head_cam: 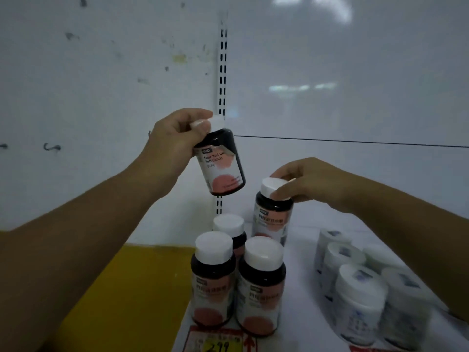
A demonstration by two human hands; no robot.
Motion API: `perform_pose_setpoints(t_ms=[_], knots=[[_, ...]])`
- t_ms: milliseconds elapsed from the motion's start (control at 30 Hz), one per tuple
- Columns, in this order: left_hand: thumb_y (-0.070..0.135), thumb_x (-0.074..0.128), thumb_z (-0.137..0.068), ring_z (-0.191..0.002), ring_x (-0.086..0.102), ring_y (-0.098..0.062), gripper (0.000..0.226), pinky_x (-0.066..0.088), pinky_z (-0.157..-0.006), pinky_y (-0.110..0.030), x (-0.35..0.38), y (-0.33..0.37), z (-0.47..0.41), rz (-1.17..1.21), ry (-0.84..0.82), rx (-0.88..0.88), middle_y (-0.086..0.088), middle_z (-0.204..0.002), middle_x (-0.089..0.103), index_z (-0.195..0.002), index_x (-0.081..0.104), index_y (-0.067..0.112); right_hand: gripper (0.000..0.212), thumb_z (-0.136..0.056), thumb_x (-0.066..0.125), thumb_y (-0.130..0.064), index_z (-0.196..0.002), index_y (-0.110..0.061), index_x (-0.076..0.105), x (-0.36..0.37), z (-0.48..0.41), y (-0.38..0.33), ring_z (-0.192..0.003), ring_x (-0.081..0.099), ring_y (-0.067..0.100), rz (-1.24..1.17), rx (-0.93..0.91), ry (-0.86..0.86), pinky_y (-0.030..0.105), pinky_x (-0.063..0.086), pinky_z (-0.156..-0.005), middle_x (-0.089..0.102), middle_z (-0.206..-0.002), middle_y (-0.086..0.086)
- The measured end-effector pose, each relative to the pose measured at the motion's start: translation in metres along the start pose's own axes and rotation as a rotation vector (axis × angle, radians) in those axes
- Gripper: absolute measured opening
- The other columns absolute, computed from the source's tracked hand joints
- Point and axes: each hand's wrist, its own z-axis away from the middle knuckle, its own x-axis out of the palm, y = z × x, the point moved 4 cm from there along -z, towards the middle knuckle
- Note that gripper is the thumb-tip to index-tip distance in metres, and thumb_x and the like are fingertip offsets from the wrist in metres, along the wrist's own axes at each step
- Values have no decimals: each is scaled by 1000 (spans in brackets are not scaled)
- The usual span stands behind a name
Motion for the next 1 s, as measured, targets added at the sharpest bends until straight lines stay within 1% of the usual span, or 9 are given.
perform_pose_setpoints(t_ms=[233,333,433,500,567,667,767,833,1000], knots=[[9,53,-93,-83,61,-10,19,53,-84,-32,4,-37,-14,53,-39,-41,5,-90,65,-97,64,23,32,-77,75,-11,-108,-11,67,27,0,23,-83,68,5,63,21,-265,12,51,-67,70,-104,2],[8,53,-92,-83,62,-9,18,52,-79,-28,9,-50,-17,74,-78,-67,5,-90,66,-99,64,22,32,-77,75,-15,-108,-13,66,35,0,32,-82,67,2,70,33,-323,13,50,-69,69,-105,0],[7,55,-91,-87,63,-12,18,52,-78,-27,12,-62,-19,66,-128,-100,3,-93,67,-102,63,19,34,-81,70,-24,-114,-17,62,37,-1,36,-92,66,6,76,67,-393,17,52,-77,67,-114,2],[6,57,-89,-90,64,-14,19,52,-77,-27,13,-72,-19,77,-158,-132,0,-98,68,-103,63,17,38,-86,60,-38,-120,-20,58,34,-6,30,-102,64,9,70,83,-353,23,53,-85,65,-117,0],[3,59,-87,-93,64,-17,21,53,-76,-28,13,-80,-17,124,-179,-178,-3,-103,69,-103,63,17,48,-89,49,-48,-127,-18,53,31,-20,19,-105,63,14,25,81,-218,30,53,-90,63,-119,2],[0,60,-84,-94,66,-19,24,56,-70,-25,12,-95,-14,226,-188,-267,-6,-106,69,-103,62,16,56,-92,39,-55,-129,-15,50,42,-46,1,-100,65,21,-58,97,-112,37,55,-87,62,-117,6],[-3,63,-80,-91,67,-20,23,55,-74,-29,18,-109,-8,270,-228,-320,-6,-98,71,-96,66,13,55,-91,34,-60,-114,-17,58,57,-64,-4,-94,67,25,-18,133,-131,37,56,-84,65,-109,8],[-6,64,-78,-91,68,-22,23,56,-81,-34,23,-119,-3,256,-247,-345,-7,-95,73,-94,68,10,53,-91,40,-59,-108,-14,63,63,-70,2,-91,68,28,18,177,-145,36,57,-83,67,-106,9],[-9,64,-75,-92,70,-23,29,57,-84,-32,26,-137,12,221,-357,-404,-12,-100,74,-98,73,8,45,-94,46,-47,-111,-9,63,77,-73,21,-79,67,25,31,229,-294,41,54,-91,68,-110,12]])
